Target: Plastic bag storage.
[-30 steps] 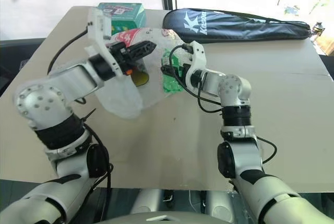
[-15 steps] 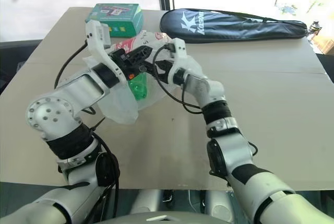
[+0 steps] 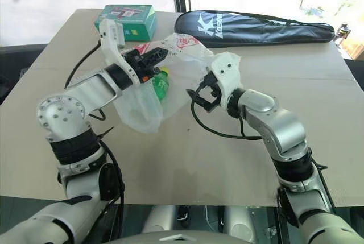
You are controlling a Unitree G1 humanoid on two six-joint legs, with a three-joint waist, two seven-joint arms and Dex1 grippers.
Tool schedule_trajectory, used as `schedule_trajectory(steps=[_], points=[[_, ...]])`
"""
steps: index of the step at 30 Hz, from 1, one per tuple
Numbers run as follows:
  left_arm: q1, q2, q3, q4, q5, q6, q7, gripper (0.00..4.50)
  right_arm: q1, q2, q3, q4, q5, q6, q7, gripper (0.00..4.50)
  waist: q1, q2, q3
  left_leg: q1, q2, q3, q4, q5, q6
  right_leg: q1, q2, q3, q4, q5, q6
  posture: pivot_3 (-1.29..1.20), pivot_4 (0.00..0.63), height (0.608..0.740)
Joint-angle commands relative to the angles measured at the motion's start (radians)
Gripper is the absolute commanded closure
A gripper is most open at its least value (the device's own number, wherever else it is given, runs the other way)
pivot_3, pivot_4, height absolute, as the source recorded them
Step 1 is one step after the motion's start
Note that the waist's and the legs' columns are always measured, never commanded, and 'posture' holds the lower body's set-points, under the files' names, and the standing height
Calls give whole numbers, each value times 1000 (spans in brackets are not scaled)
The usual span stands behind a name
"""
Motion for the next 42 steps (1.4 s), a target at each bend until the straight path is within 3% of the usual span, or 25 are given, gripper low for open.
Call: schedule_trajectory(steps=[1,5,10,16,20,22,27,28,34,35,37,38,39,42], points=[[-26,20,-49,-19,12,-53,-43,4500,18,123,-73,-68,222,56,67,12,0,0,0,0,0,0,0,0,0,0,0,0,0,0,0,0,150,740],[-27,21,-95,-36,0,-62,-75,4500,5,240,-163,38,399,20,154,12,1,0,0,0,0,-1,0,0,0,1,0,-1,-1,0,0,0,150,740],[-30,32,-109,-24,14,-86,-86,4500,-52,191,-260,24,500,-26,196,12,0,0,0,0,-1,-1,1,-1,1,2,0,-1,0,0,0,0,150,740],[-28,44,-107,-10,28,-105,-83,4500,34,-122,-246,-229,225,-17,-6,12,7,0,0,-1,-1,-2,1,-1,1,1,-1,-1,-1,0,0,0,150,740],[-20,64,-124,-13,29,-116,-111,4500,82,-201,-213,-270,63,95,-210,12,1,0,0,0,0,-1,0,-1,1,1,0,0,-1,0,0,0,150,740],[-16,69,-134,-16,30,-122,-125,4500,100,-160,-178,-250,32,136,-270,12,0,0,0,0,0,0,1,0,1,1,0,0,0,0,0,0,150,740],[-8,82,-172,-12,50,-138,-153,4500,72,96,-201,-60,34,130,-357,12,-2,0,0,1,1,0,1,0,1,1,1,1,1,0,0,0,150,740],[-9,87,-177,-12,57,-144,-161,4500,69,83,-183,-15,-4,90,-353,12,-2,0,0,0,1,0,1,0,1,1,1,0,1,0,0,0,150,740],[24,115,-199,-37,126,-259,-228,4500,61,63,-174,26,-59,23,-332,2323,6,0,0,-1,-2,0,1,-1,2,1,0,0,-1,0,0,0,150,740],[37,133,-187,-44,92,-252,-277,4500,64,62,-175,23,-61,22,-327,2964,4,0,0,-1,-2,0,1,-1,2,1,0,0,-1,0,0,0,150,740],[59,158,-58,-55,-139,-167,-335,4500,66,61,-186,18,-60,23,-318,3914,0,0,0,-1,0,0,1,-1,2,0,1,0,-1,0,0,0,150,740],[77,187,-4,-64,-267,-123,-364,3995,64,60,-190,19,-60,24,-313,4386,-3,0,0,-1,1,0,1,-1,1,0,1,0,-1,0,0,0,150,740],[105,218,50,-54,-452,-99,-336,3785,61,59,-194,22,-59,22,-308,4500,-9,0,0,-1,2,0,1,-1,1,0,1,0,-1,0,0,0,150,740],[276,372,150,-24,-808,-45,-317,2272,53,64,-192,34,-54,16,-290,4500,-18,0,0,0,2,0,0,-1,1,-1,0,1,-1,0,0,0,150,740]])
